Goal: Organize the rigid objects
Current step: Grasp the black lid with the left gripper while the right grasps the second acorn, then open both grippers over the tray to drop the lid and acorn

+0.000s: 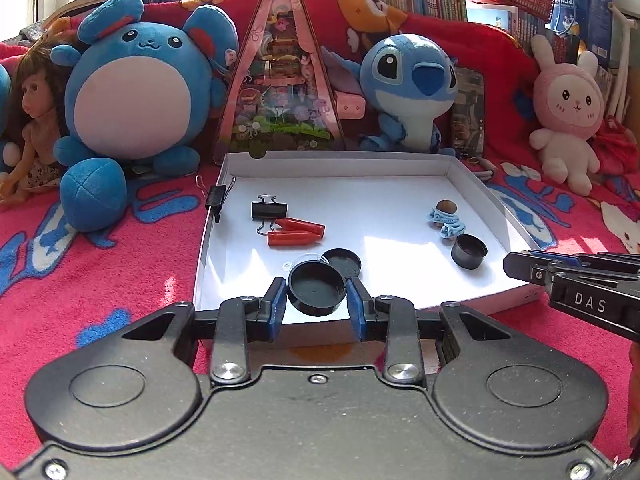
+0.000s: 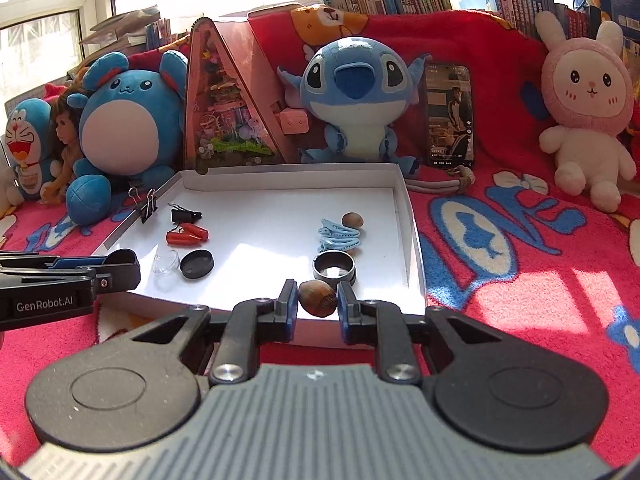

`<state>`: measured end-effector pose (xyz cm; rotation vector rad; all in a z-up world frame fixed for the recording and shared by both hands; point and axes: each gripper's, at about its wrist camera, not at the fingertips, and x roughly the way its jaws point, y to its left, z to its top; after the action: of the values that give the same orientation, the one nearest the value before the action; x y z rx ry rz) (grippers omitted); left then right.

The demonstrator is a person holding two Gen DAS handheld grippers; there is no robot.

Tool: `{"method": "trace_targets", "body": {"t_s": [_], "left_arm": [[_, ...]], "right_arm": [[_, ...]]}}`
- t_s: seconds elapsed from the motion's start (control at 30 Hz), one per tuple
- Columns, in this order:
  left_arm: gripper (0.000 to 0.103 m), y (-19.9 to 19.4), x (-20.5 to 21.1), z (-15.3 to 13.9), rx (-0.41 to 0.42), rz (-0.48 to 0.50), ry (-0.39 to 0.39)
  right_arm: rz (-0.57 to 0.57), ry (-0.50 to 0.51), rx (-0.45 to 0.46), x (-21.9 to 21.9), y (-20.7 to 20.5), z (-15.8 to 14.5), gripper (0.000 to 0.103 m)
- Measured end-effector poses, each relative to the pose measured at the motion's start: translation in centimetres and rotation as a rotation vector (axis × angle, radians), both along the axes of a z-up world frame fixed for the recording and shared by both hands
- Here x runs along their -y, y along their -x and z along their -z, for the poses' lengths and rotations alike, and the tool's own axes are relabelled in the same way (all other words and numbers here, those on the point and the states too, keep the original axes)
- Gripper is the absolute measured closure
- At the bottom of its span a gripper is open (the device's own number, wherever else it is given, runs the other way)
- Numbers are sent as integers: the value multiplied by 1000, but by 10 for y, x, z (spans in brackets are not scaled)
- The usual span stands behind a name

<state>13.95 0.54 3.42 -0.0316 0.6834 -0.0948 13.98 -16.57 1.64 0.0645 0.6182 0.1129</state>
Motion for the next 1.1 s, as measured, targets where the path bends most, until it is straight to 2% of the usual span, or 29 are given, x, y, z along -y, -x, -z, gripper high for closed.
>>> {"method": "trace_targets", "body": {"t_s": [0.67, 0.97, 1.1], "left_arm": [[72, -51, -1, 20, -46, -49, -14], [72, -56, 1, 22, -31, -40, -27], [70, -54, 3, 22, -28, -32, -32]], "right_arm": [[94, -179, -131, 21, -60, 12, 78], [92, -152, -130, 13, -68, 15, 77], [95, -150, -130, 13, -68, 16, 74]]}}
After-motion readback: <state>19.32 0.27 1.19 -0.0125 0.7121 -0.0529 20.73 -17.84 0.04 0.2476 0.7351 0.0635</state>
